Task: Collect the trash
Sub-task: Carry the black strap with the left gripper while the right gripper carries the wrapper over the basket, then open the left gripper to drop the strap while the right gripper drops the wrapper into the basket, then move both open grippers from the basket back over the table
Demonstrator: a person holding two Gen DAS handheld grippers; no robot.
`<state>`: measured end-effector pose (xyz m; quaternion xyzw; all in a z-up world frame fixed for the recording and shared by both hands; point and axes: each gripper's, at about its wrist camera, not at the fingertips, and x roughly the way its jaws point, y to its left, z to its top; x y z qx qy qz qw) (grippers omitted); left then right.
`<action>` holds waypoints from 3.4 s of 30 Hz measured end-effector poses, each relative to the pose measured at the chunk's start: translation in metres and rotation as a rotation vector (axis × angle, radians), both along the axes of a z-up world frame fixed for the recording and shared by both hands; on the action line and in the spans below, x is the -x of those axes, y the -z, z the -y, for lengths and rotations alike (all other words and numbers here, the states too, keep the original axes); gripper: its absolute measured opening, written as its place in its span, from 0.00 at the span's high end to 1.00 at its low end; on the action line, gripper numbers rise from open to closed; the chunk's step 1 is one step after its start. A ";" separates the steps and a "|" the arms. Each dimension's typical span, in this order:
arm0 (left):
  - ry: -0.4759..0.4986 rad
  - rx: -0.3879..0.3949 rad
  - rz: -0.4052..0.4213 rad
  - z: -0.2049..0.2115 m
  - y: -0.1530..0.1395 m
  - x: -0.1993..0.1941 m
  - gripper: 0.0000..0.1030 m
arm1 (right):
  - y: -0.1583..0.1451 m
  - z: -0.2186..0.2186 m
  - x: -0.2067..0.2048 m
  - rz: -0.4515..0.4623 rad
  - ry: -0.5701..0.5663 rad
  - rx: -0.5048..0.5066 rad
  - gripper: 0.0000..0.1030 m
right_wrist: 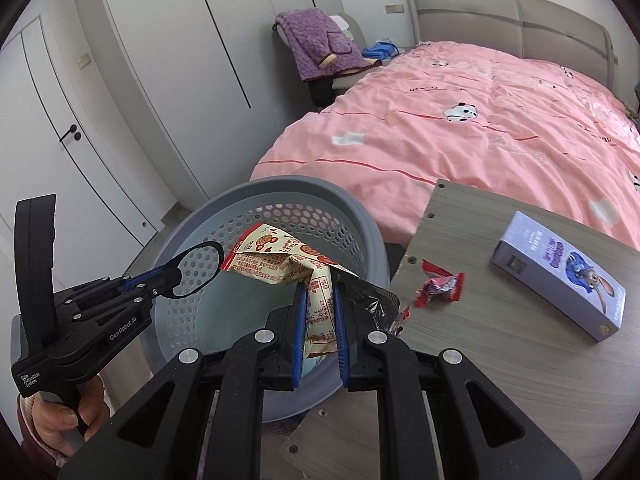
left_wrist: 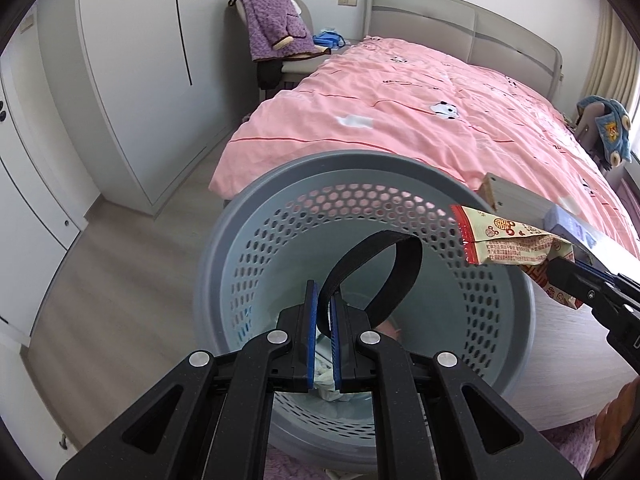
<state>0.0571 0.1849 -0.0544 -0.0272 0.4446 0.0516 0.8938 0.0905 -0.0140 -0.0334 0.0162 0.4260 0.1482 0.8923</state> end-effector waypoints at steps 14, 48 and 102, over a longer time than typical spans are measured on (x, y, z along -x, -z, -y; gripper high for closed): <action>-0.020 0.017 -0.019 -0.014 0.008 -0.008 0.94 | 0.012 -0.024 -0.020 -0.036 -0.042 0.041 0.86; -0.051 0.009 0.012 -0.016 0.000 0.000 0.42 | 0.010 -0.026 -0.018 -0.012 -0.043 0.037 0.60; 0.057 -0.016 0.032 0.057 -0.013 0.019 0.29 | -0.012 0.059 0.031 0.045 0.118 0.018 0.33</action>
